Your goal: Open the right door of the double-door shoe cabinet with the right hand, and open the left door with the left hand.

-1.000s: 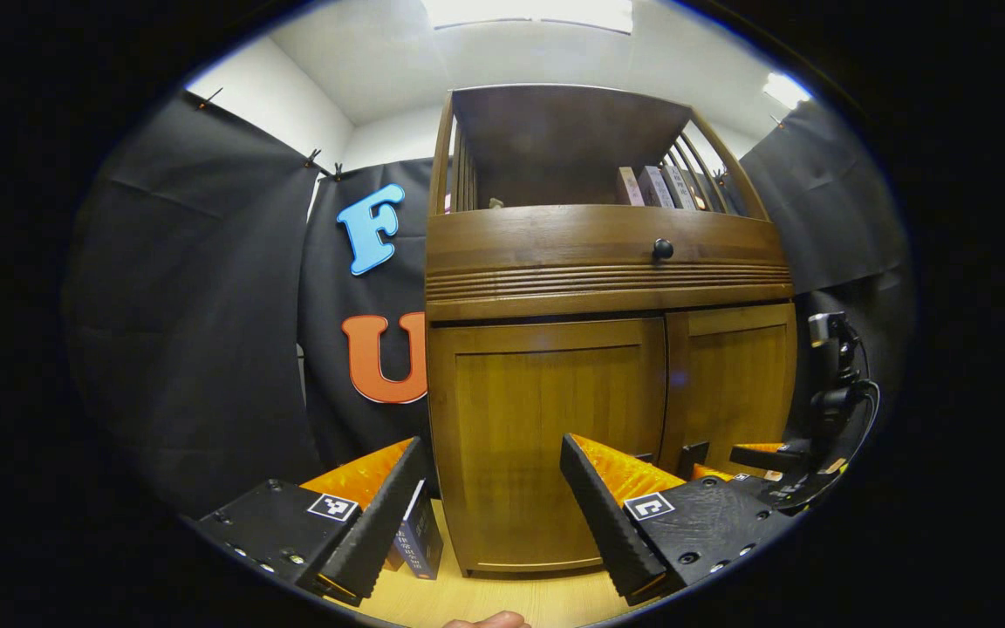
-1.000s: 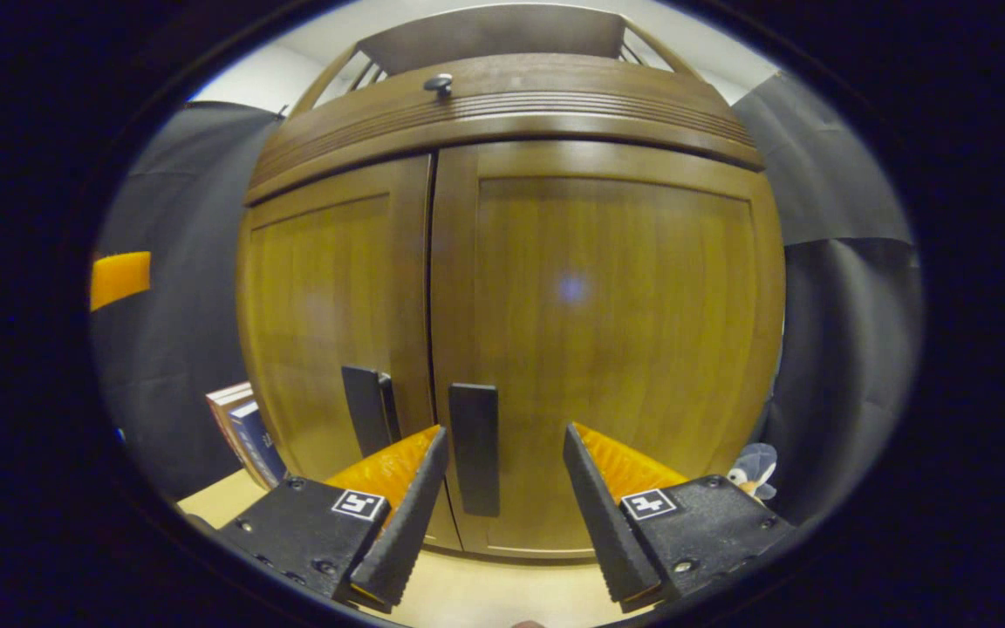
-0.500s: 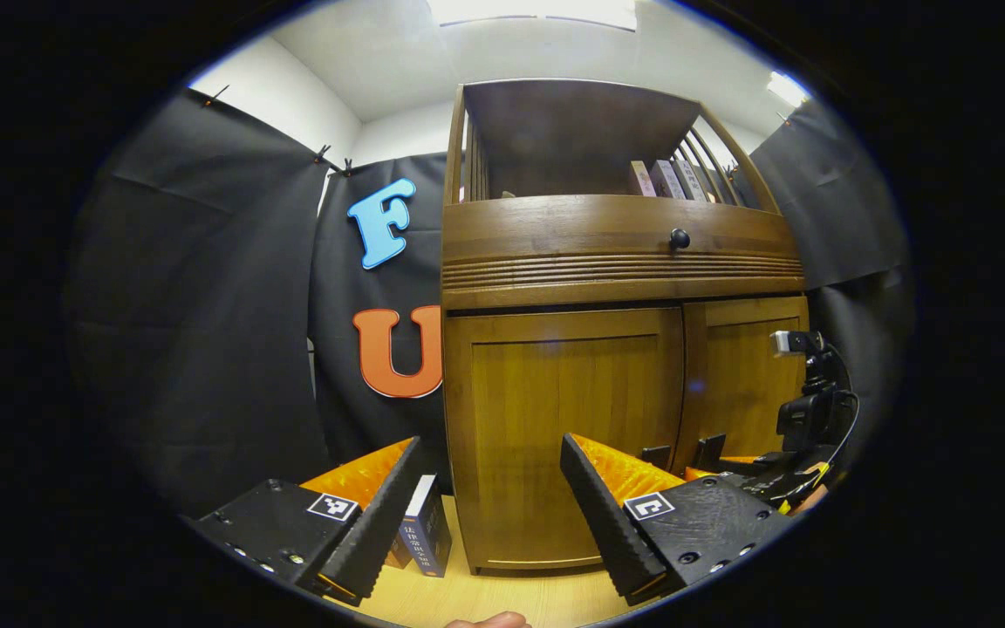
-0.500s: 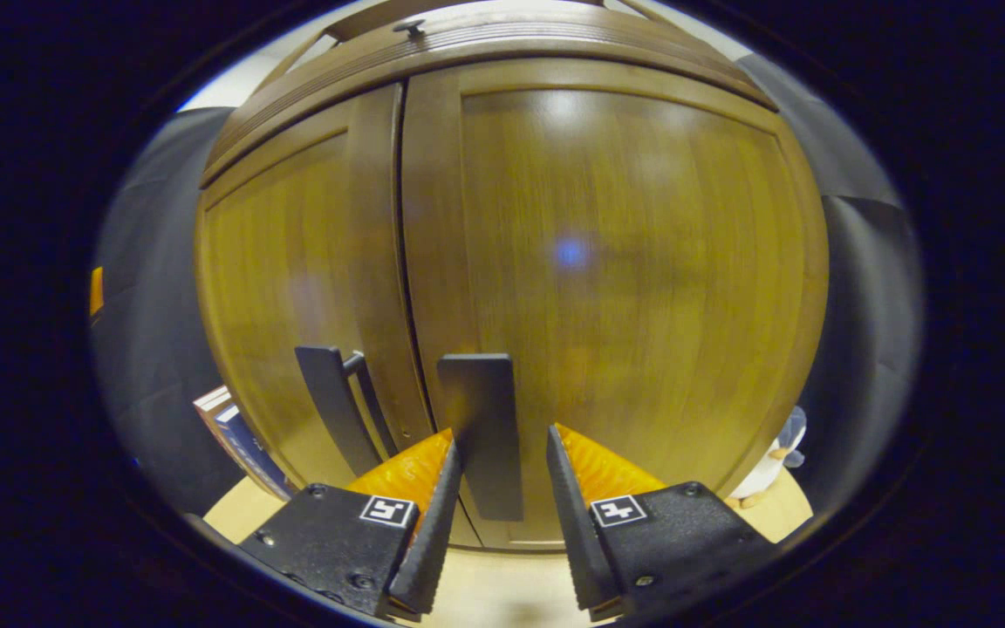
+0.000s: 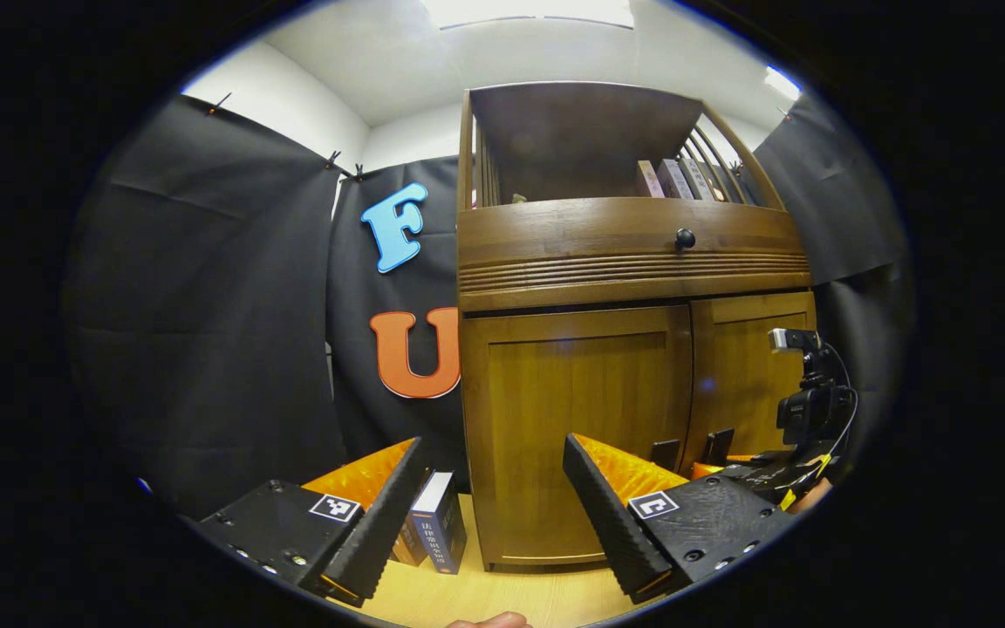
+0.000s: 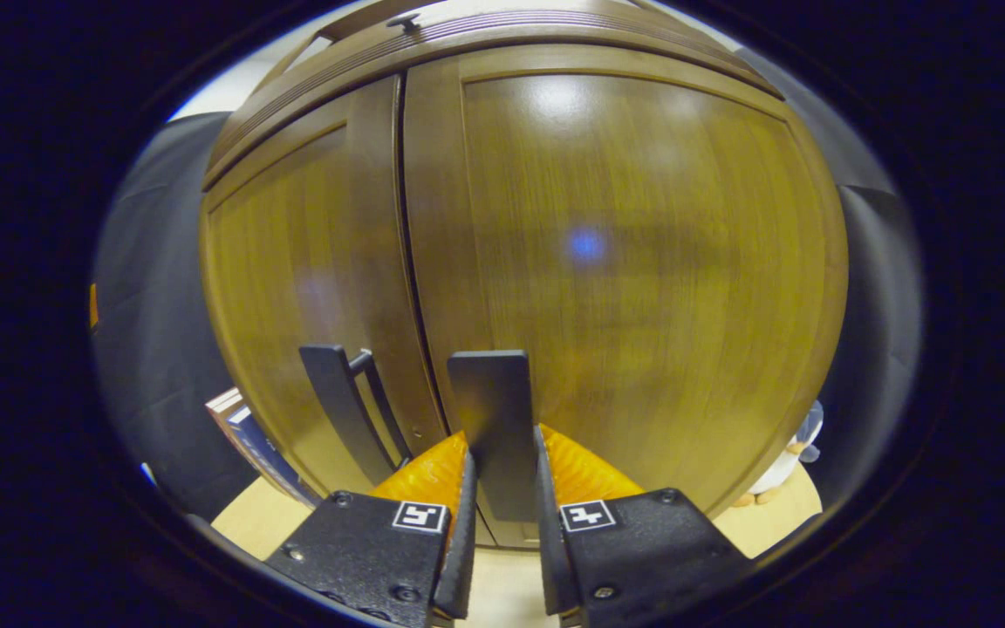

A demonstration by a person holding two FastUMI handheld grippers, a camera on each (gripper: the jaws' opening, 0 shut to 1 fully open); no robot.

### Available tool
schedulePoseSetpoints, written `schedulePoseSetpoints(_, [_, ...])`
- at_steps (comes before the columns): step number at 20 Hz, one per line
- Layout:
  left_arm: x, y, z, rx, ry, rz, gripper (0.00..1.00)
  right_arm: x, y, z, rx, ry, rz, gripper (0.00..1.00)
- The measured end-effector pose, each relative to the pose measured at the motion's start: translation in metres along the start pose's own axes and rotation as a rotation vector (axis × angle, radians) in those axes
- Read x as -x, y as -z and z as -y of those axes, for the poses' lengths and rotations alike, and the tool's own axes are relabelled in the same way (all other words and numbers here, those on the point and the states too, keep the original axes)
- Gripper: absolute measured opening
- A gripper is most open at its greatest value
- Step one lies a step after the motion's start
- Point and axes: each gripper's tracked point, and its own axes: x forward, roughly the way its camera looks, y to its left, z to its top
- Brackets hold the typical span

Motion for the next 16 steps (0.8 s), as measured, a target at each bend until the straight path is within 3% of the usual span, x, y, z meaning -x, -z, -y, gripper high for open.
schedulePoseSetpoints(1, [0.003,-0.002,-0.003,-0.001,-0.014,0.002,1.0,0.001,0.0,0.001,0.011,0.002,-0.001,0.33])
schedulePoseSetpoints(3, [0.009,-0.005,-0.008,-0.014,-0.031,0.011,0.96,0.005,0.002,0.0,0.011,-0.005,-0.008,0.31])
schedulePoseSetpoints(4, [0.01,-0.006,-0.009,-0.02,-0.036,0.014,1.0,0.008,0.003,-0.001,0.012,-0.012,-0.01,0.31])
schedulePoseSetpoints(5, [0.012,-0.005,-0.011,-0.021,-0.04,0.017,0.96,0.012,0.005,0.0,0.019,-0.017,-0.011,0.3])
schedulePoseSetpoints(9, [0.013,-0.001,-0.008,-0.013,-0.038,0.006,0.96,0.032,0.012,-0.001,0.03,-0.046,-0.011,0.29])
schedulePoseSetpoints(15, [0.005,0.008,0.013,-0.005,0.009,-0.013,0.95,0.072,0.023,0.007,0.046,-0.086,-0.012,0.29])
schedulePoseSetpoints(16, [0.003,0.009,0.017,-0.004,0.019,-0.015,1.0,0.079,0.023,0.009,0.046,-0.088,-0.012,0.29])
